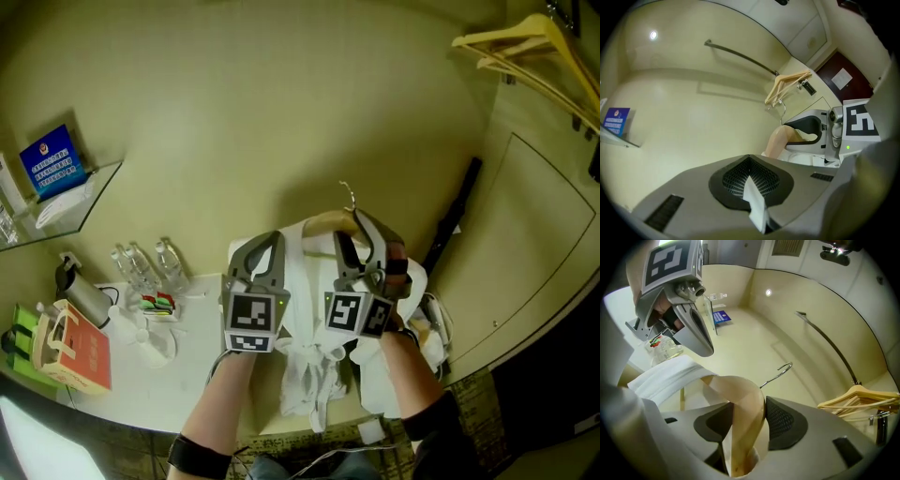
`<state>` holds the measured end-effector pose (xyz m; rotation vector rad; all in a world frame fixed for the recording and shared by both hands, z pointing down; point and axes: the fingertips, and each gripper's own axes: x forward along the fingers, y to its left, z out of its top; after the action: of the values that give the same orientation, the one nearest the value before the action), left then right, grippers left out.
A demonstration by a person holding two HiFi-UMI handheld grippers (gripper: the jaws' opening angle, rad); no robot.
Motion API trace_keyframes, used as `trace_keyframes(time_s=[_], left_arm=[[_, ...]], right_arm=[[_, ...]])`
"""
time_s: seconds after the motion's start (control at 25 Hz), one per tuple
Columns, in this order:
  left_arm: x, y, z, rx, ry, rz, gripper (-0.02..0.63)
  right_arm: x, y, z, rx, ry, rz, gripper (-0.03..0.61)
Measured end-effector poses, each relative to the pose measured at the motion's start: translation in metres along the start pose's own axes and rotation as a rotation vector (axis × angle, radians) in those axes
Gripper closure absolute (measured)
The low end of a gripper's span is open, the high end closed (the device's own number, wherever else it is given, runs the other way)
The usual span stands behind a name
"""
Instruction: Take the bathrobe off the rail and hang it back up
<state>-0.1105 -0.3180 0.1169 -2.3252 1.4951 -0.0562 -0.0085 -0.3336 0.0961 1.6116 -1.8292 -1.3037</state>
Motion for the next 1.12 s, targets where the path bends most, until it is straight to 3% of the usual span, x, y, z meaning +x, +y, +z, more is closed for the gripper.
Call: trace_keyframes(time_s=[0.36, 0.56, 0.8, 1.12], left_arm=[[0.011, 0.018, 0.118, 0.064, -0.108, 0.018, 0.613], [0.012, 0.031, 0.176, 0.089, -0.157, 0.021, 0.613], [0.022, 0.043, 0.223, 0.042, -0.168, 0.000, 0.613], [0.044, 0.056, 0.277, 0.042, -0.204, -0.022, 0.613]], right_arm=[[0.020, -0.103, 0.054, 0.037, -0.091, -0.048, 0.351], [0.031, -0.149, 0.090, 0.004, -0.133, -0.072, 0.353], [0.047, -0.195, 0.117, -0.019, -0.148, -0.096, 0.353], [0.072, -0.258, 0.156, -0.060, -0.162, -0.141, 0.354]])
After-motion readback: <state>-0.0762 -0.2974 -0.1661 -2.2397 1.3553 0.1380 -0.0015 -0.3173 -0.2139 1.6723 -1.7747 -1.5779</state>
